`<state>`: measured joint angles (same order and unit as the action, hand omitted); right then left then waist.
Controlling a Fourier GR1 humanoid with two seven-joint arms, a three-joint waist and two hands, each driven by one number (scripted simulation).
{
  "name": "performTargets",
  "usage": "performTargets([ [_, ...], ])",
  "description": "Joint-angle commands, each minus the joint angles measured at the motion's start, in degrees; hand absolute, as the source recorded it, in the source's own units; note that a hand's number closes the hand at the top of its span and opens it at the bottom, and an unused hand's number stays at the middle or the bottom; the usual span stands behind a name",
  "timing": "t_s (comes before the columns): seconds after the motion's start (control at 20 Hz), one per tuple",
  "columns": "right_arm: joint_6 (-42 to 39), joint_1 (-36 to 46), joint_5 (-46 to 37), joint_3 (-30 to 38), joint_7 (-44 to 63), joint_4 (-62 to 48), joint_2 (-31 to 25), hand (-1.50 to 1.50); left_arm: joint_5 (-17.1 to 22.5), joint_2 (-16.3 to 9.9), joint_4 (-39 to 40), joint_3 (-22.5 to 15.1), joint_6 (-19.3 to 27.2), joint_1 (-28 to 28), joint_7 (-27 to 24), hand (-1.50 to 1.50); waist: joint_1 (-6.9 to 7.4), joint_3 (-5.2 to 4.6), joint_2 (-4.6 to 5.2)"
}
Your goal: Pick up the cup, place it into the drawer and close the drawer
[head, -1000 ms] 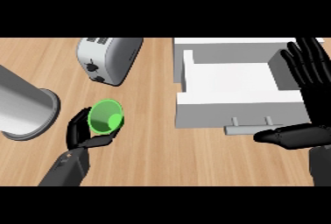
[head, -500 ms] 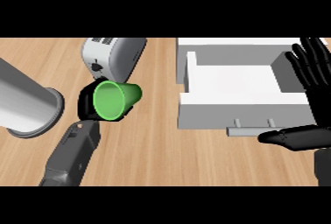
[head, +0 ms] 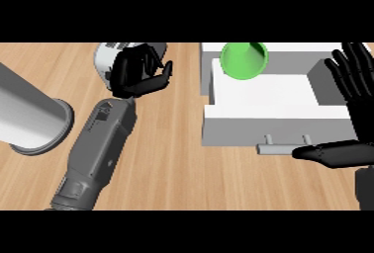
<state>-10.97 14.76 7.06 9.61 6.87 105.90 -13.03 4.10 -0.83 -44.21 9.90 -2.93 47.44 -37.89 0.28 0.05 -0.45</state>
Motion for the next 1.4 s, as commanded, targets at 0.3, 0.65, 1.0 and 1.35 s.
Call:
performTargets([
  [0.3, 0.5, 2.5, 0.2, -0.1, 1.5, -0.3, -0.1, -1.5, 4.5, 0.8, 0.2, -11.1, 17.9, 18.2, 17.3, 1.5, -2.13, -0.03, 0.56],
  [0.65, 0.2, 4.1, -0.5, 0.2, -3.0, -5.0, 0.6, -1.5, 7.6, 0.8, 14.9, -13.7, 21.8, 28.6, 24.2, 1.5, -3.27, 0.02, 1.23],
  [1.0, -1.5, 5.4, -0.3, -2.0, -3.5, -4.7, 0.8, -1.5, 11.4, 0.8, 24.4, -22.1, 23.5, 32.0, 25.8, 1.5, -6.46, 0.08, 2.01],
  [1.35, -2.8, 7.6, 0.9, -2.3, -3.1, -5.1, 0.3, -1.5, 13.6, 0.8, 27.1, -29.1, 18.2, 28.0, 26.2, 1.5, -10.23, 0.1, 2.98],
])
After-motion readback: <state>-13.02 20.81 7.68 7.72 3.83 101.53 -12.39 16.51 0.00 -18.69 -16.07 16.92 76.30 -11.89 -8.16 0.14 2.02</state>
